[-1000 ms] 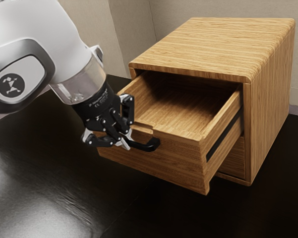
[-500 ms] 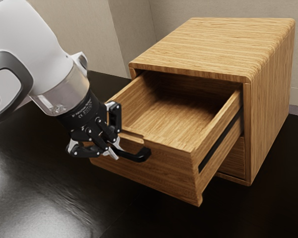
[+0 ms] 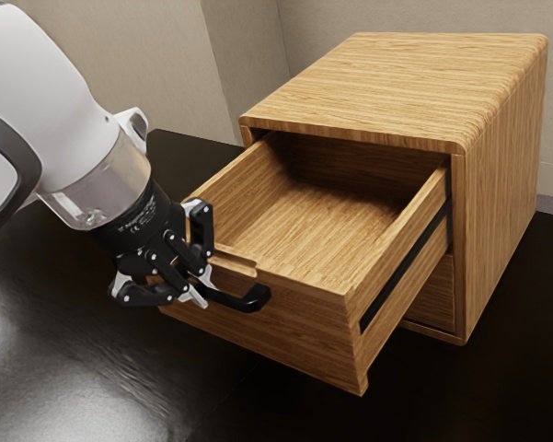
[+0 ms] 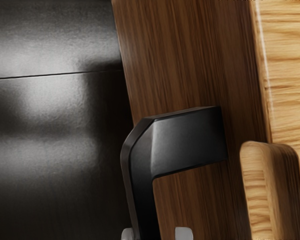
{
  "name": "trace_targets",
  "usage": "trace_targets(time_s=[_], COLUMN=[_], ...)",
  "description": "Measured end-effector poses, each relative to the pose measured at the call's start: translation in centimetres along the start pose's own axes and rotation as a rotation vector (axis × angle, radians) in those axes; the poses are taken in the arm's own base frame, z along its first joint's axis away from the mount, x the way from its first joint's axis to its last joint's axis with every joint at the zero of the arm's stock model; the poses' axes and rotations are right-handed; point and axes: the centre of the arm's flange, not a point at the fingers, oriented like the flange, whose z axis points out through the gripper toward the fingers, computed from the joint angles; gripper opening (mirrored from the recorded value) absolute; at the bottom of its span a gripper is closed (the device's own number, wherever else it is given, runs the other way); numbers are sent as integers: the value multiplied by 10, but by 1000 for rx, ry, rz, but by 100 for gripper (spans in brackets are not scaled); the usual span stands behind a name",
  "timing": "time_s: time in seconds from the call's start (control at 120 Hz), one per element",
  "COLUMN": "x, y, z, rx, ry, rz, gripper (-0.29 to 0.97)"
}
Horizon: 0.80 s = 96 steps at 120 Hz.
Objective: Pull the drawer handle with one arm to open the drawer
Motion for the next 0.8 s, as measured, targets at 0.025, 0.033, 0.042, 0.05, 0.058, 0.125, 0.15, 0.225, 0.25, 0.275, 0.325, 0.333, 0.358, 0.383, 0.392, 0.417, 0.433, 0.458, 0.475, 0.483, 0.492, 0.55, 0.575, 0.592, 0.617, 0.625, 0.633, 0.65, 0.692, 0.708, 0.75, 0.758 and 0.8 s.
trace_targets(time_s=[0.025, 0.033, 0.042, 0.05, 0.058, 0.125, 0.15, 0.225, 0.25, 0.275, 0.325, 0.333, 0.358, 0.383, 0.392, 0.417, 0.433, 0.458, 0.475, 0.483, 0.492, 0.55, 0.575, 0.592, 0.617, 0.625, 0.633, 0.65, 0.692, 0.708, 0.75, 0.758, 0.8], x=[0, 0, 0, 0, 0, 0, 0, 0, 0, -1, -3, -3, -3, -4, -4, -4, -4, -5, -5, -5, -5, -4, -4, -4, -3, -2, -2, -1, 2, 4, 6, 7, 8], y=[0, 0, 0, 0, 0, -2, -3, -5, -7, -10, -15, -15, -17, -18, -18, -17, -15, -10, -5, -3, 0, 25, 38, 46, 59, 64, 67, 75, 89, 93, 100, 101, 105], z=[0, 0, 0, 0, -1, -5, -7, -12, -15, -20, -29, -30, -34, -36, -36, -39, -41, -44, -47, -49, -50, -59, -64, -67, -72, -74, -74, -74, -66, -63, -59, -59, -57], rx=[0, -1, -1, -2, -3, -14, -17, -29, -35, -45, -61, -63, -68, -71, -72, -76, -78, -82, -84, -85, -86, -85, -82, -81, -79, -78, -75, -68, -38, -29, -11, -8, 5], ry=[0, 0, 0, 0, 0, 0, 0, 0, 0, 0, 0, 0, 1, 1, 1, 0, 0, 0, -1, -1, -1, 0, -1, -1, 3, 5, 7, 12, 26, 32, 46, 48, 57], rz=[0, 0, 0, 0, 0, 1, 1, 1, 2, 3, 7, 7, 9, 10, 11, 11, 11, 12, 12, 12, 11, 8, 7, 7, 7, 7, 7, 6, 4, 2, 0, 0, -1], gripper=[-10, -9, -9, -9, -9, -7, -6, -4, -3, -1, 1, 2, 4, 8, 10, 15, 19, 24, 28, 29, 31, 40, 43, 45, 47, 48, 49, 50, 53, 54, 57, 57, 59])
